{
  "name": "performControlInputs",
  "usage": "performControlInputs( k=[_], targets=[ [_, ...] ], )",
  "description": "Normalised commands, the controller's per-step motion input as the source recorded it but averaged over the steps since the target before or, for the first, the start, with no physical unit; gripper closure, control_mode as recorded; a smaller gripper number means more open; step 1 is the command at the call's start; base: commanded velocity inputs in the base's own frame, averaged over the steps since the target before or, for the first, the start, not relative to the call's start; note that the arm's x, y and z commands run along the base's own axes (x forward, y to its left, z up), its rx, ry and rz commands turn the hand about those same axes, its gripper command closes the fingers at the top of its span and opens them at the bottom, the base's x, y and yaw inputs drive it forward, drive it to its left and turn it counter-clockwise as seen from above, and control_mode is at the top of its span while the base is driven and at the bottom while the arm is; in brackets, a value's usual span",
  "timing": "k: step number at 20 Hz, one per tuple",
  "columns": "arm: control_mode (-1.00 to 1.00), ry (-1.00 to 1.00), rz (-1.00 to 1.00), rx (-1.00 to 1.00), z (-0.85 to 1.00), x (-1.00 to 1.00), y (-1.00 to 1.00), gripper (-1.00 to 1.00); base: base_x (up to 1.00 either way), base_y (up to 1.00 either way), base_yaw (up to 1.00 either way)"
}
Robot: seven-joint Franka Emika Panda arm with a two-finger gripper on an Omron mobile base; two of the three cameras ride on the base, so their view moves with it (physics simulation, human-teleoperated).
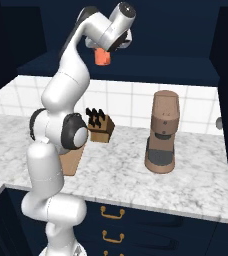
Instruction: Pick the kettle from the counter and place it on the tray. Then pick the mug from the cabinet and place it on the tray. Then close the cabinet doors.
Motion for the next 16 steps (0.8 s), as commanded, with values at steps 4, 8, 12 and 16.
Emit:
performControlInputs(
  k=[4,8,12,16],
  targets=[
    [-1.0,0.06,0.07,0.0,-0.13,0.19,0.0,-1.0,0.0,0.0,0.0],
    [-1.0,0.08,0.07,0.0,-0.17,0.12,0.0,-1.0,0.0,0.0,0.0],
    [-1.0,0.09,0.08,0.0,-0.22,0.09,0.0,-1.0,0.0,0.0,0.0],
    [-1.0,0.05,0.09,0.0,-0.07,0.06,0.0,1.0,0.0,0.0,0.0]
  ],
)
